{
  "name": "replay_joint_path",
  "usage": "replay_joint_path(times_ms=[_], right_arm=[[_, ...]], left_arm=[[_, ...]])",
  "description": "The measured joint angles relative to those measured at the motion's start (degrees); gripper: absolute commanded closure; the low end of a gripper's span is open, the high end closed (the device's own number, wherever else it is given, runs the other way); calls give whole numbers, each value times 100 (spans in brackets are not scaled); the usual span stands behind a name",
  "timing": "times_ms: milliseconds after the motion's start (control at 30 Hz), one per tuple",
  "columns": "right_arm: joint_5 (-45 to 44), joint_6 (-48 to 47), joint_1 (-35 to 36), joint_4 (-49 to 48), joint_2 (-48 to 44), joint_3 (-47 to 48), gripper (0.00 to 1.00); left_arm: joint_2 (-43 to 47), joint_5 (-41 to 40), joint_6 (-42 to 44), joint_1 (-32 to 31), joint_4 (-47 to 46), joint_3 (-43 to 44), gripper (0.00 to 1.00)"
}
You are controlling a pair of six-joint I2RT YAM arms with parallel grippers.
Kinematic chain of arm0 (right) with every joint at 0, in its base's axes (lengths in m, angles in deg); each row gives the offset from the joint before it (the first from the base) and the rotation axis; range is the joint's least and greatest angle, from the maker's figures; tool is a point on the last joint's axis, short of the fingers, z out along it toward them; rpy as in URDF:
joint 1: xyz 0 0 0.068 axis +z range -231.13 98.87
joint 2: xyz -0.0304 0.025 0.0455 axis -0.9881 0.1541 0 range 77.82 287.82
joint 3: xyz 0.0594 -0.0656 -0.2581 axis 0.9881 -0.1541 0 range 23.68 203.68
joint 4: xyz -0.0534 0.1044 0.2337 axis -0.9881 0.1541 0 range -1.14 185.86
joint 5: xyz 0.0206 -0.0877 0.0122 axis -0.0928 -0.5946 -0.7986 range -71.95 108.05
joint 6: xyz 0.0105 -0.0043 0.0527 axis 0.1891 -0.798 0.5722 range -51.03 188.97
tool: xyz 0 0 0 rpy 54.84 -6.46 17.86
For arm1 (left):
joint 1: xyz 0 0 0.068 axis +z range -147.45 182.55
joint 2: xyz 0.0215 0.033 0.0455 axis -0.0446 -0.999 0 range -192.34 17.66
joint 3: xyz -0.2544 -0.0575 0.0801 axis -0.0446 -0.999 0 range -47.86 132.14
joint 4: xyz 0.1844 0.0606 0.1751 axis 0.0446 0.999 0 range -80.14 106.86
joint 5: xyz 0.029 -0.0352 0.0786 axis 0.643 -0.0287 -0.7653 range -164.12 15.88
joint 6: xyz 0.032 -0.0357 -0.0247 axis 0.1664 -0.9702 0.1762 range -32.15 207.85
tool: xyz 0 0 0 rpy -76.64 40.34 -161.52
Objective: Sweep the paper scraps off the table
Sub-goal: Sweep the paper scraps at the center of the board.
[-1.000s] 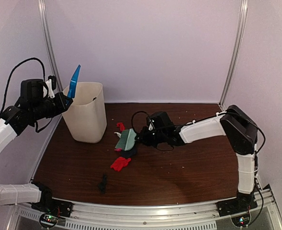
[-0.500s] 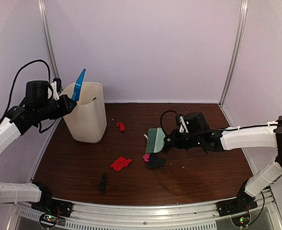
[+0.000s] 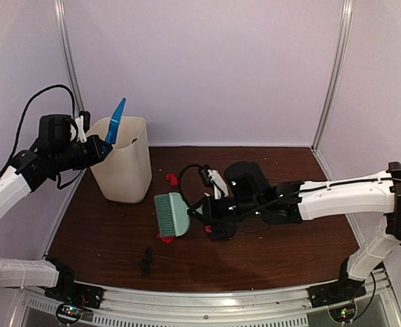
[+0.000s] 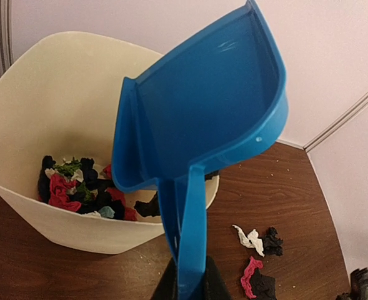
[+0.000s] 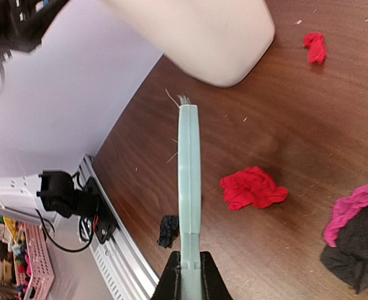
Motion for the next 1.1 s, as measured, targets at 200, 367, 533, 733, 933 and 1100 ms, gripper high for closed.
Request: replay_joint_path(times_ms=[200,367,533,733,933,1100], right_arm=[[496,-203,686,48,1445,780,100],[942,-295,999,68,2225,1255,100],[951,-326,986,57,2358,1338,100],[807,-330,640,-24,2312,1095,100],[704,-308,-26,-315,1954,411,100],[726,-258,-660,-761,1644,-212,100]], left_arm=[[50,-2,11,-31,0,0,100],[85,-2,39,-31,-2,0,100],[90,-2,81,-31,-2,2,100],[92,-4,129,-31,-2,0,100],[92,-2,179,-31,-2,-20,100],[87,4,223,-31,-2,-66,100]])
